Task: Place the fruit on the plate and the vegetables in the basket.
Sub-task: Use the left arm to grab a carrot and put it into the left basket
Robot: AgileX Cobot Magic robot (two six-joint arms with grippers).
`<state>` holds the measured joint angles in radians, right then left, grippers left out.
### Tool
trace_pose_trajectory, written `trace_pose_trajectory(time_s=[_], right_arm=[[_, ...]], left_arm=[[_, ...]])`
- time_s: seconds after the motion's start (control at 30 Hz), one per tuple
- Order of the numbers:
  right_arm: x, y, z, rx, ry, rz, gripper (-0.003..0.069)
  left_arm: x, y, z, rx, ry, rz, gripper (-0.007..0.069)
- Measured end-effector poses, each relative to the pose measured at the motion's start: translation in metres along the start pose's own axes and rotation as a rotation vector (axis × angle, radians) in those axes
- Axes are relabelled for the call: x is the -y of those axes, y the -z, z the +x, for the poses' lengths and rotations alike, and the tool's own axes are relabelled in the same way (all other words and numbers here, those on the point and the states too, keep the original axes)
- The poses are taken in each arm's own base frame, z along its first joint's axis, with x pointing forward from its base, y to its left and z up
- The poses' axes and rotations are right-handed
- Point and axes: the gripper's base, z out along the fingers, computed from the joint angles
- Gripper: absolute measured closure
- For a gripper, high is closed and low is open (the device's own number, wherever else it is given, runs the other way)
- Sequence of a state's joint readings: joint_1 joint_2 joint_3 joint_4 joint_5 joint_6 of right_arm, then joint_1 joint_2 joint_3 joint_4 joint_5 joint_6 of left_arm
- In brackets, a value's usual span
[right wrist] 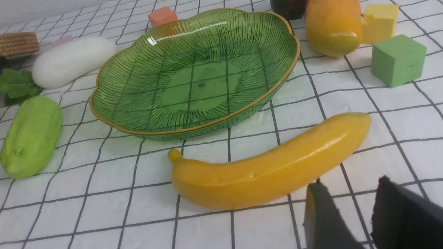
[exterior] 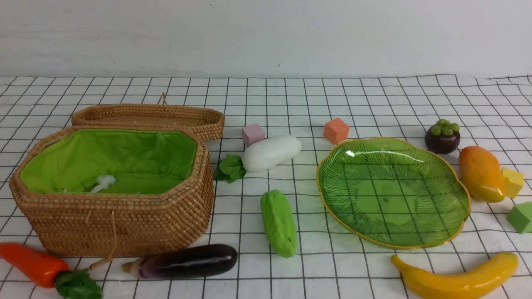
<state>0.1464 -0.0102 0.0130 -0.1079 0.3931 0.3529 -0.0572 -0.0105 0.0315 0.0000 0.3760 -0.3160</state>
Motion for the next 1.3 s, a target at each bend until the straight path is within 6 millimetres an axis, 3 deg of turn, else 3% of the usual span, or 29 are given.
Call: trace_pose_trajectory(time_s=[1.0,1.1,1.3], right_arm=[[0.0,0.0,0.0,0.0,0.0,0.0,0.0414],[0.0,0.0,0.0,0.0,0.0,0.0,0.0414],[0.0,0.0,0.0,0.0,0.0,0.0,0.0414]], left_arm=[[0.001,0.0,-0.003,0.036,-0.012,0.006,0.0438],[0.004,0.0,-0.009,0.092,0.086,0.046,0.0438],[0.011,0.005,-0.029,0.287,0.568,0.209,0.0431]])
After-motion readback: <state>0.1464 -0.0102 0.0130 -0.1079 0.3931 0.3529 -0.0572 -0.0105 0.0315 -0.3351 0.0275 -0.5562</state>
